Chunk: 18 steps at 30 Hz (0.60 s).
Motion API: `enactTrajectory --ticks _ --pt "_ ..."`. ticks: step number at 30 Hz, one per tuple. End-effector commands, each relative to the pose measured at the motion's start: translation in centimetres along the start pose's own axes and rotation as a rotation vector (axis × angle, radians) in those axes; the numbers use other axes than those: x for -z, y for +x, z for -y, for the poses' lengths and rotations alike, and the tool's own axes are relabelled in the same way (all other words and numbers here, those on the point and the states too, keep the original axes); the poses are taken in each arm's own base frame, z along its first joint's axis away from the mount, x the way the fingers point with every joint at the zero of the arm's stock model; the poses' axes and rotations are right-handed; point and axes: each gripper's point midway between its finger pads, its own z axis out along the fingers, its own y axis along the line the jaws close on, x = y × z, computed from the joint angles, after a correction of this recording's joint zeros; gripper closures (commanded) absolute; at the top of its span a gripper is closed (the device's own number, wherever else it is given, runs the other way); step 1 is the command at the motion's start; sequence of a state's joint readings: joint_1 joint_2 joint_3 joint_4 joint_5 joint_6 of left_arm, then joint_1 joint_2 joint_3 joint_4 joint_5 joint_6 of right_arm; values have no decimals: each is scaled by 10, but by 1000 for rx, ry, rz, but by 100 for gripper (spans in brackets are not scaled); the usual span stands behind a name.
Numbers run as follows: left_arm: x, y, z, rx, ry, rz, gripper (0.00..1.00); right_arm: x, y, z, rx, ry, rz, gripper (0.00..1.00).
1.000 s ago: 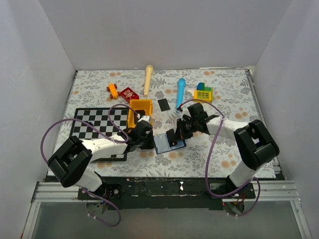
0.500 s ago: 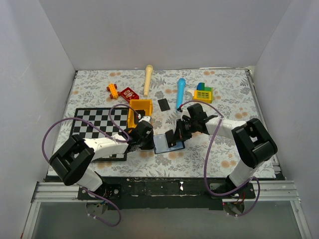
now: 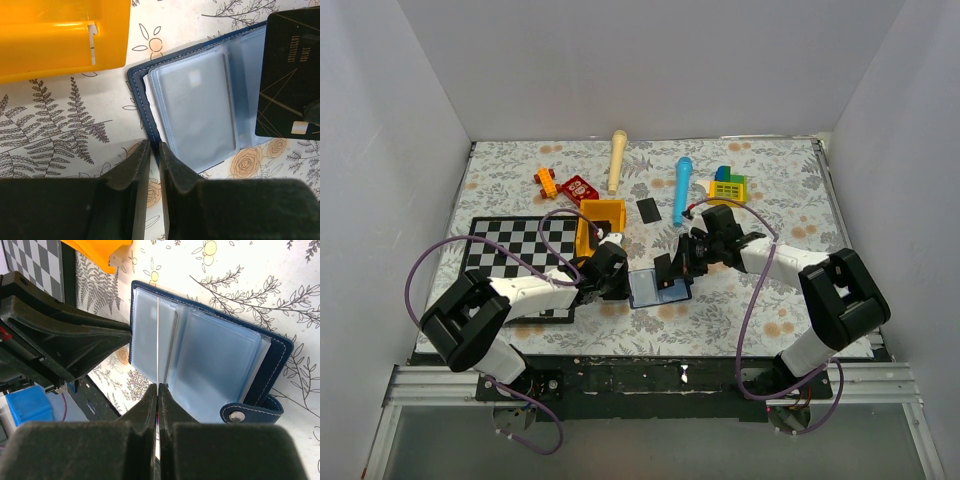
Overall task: Put the credit cards into the card holder
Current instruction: Insert the credit card into the card holder.
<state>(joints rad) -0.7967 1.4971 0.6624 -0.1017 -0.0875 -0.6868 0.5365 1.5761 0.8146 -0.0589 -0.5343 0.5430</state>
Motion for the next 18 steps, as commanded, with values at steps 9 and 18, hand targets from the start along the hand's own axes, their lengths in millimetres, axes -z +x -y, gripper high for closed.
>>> enactTrajectory --ticks 9,18 --pt "2 -7 7 -12 23 18 87 -3 3 -3 -49 -39 -15 99" --pt "1 -6 7 -14 23 12 88 -8 9 4 -71 -32 -39 99"
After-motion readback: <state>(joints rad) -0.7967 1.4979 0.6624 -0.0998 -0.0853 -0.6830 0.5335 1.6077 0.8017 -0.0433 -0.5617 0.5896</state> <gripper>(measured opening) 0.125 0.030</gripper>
